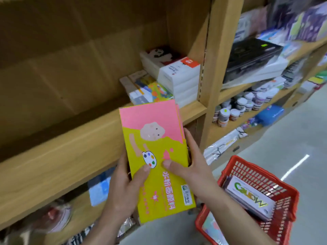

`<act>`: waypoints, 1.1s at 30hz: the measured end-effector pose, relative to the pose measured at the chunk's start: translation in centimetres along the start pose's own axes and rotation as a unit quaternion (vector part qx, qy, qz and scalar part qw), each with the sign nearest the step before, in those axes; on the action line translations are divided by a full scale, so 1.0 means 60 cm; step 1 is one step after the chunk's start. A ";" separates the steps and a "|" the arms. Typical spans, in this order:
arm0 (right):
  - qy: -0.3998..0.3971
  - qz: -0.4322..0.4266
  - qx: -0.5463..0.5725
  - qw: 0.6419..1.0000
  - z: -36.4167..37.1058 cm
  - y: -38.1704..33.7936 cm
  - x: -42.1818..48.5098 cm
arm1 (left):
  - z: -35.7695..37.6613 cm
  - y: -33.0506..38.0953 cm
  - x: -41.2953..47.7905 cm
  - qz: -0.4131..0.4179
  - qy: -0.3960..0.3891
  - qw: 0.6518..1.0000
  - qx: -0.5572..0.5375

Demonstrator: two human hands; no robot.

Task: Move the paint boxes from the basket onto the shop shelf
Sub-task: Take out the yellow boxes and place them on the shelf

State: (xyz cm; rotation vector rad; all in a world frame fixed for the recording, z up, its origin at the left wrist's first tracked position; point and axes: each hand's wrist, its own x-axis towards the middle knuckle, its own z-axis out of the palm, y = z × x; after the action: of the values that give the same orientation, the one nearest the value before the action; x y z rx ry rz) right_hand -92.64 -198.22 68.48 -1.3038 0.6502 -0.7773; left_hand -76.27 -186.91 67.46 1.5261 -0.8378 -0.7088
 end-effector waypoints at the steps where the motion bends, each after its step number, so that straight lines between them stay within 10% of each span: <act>1: -0.009 -0.006 -0.021 1.000 0.025 -0.014 0.015 | -0.023 0.003 0.003 -0.005 0.022 1.000 -0.012; 9: -0.090 0.036 -0.122 0.988 0.173 -0.031 0.155 | -0.160 0.010 0.078 -0.085 0.153 0.979 0.104; 19: -0.117 0.143 -0.086 0.979 0.171 -0.020 0.214 | -0.200 0.004 0.142 -0.115 0.084 0.988 0.053; 25: -0.105 -0.001 -0.134 0.985 0.117 0.032 0.085 | -0.197 -0.033 0.012 -0.055 0.021 0.994 0.090; 33: -0.116 -0.097 -0.430 0.890 0.132 0.042 0.127 | -0.178 -0.044 0.082 0.003 0.054 0.940 0.337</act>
State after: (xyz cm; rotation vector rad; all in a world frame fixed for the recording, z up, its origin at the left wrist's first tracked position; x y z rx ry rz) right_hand -81.50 -199.49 67.32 -2.2639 0.7028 -0.4711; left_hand -64.43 -184.95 66.23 2.1470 -1.0624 -0.3314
